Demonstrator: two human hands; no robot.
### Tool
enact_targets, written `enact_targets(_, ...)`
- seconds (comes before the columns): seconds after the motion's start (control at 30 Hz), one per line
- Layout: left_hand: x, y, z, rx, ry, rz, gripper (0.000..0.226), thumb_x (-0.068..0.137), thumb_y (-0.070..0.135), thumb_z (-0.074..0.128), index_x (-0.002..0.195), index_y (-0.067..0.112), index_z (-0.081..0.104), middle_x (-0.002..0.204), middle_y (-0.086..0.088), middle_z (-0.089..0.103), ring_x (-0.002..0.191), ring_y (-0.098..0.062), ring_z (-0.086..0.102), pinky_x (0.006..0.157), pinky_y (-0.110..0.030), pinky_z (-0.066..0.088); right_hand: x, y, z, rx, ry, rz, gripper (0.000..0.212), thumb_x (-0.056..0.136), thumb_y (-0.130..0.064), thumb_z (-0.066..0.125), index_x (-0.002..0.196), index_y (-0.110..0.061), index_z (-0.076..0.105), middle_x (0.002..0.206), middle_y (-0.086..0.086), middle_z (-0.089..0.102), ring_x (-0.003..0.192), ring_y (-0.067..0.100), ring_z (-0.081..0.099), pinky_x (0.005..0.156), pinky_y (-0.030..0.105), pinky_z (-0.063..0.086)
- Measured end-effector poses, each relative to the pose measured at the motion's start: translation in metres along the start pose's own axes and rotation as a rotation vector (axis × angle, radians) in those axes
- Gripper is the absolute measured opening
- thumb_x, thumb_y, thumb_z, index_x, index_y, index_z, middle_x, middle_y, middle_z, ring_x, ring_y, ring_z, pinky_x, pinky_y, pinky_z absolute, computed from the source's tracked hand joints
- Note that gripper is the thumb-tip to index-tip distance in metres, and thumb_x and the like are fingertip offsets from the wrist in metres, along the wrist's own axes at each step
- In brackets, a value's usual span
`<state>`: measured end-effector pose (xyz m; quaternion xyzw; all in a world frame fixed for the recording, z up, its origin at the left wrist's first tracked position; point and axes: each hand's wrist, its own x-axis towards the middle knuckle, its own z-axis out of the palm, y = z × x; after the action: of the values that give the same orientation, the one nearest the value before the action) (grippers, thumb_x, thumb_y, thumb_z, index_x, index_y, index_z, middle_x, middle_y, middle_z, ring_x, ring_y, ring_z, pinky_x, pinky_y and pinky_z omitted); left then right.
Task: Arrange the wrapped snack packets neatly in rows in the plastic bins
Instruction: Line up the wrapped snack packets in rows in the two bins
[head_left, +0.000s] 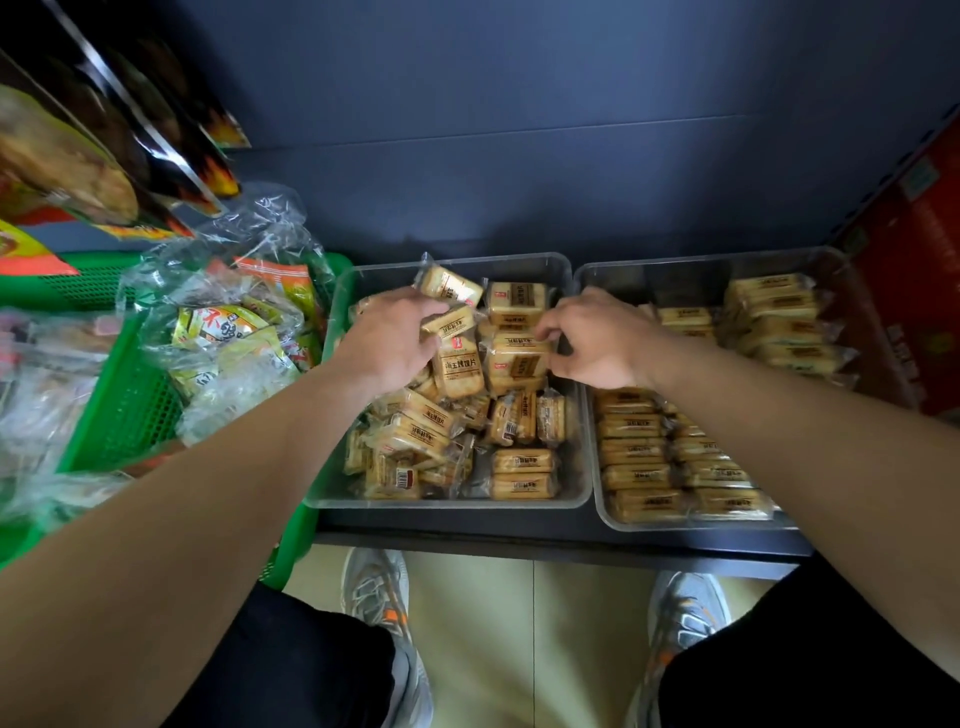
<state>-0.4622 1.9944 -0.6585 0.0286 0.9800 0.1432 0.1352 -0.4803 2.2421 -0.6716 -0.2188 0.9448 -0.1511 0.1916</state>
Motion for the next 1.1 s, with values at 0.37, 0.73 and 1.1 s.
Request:
enact_targets(0.37,-0.041,0.036,0.073,0.094,-0.339,0.353,0.022,0.094,0.031,0.069,0.115,0.028,0.070,0.116,0.010,0.071,0.089,-0.005,0.068,0.083,-0.029,0.059,-0.015,0.014,-0.003,0.026,0.010,0.005,0.033,0.096,-0.035,0.063,0.129,-0.033,0.062,0.136,-0.008,0.055,0.132,0.019,0.043,0.100,0.038,0.037)
enact_targets(0.73,-0.020,0.016,0.089,0.171,-0.377,0.317,0.027,0.084,0.034,0.079,0.107,0.027,0.068,0.117,0.012,0.056,0.109,-0.013,0.051,0.097,-0.035,0.048,-0.030,0.022,0.007,0.047,-0.027,-0.057,0.035,0.096,-0.033,0.066,0.130,-0.029,0.061,0.146,-0.012,0.043,0.131,0.013,0.045,0.106,0.031,0.035)
enact_targets(1.1,-0.029,0.018,0.089,0.261,-0.299,0.463,0.012,0.088,0.034,0.074,0.100,0.034,0.070,0.112,0.015,0.050,0.100,-0.005,0.049,0.086,-0.022,0.048,-0.027,0.016,0.010,0.029,-0.050,-0.033,0.037,0.096,-0.034,0.067,0.132,-0.029,0.060,0.141,-0.014,0.043,0.126,0.013,0.046,0.095,0.027,0.032)
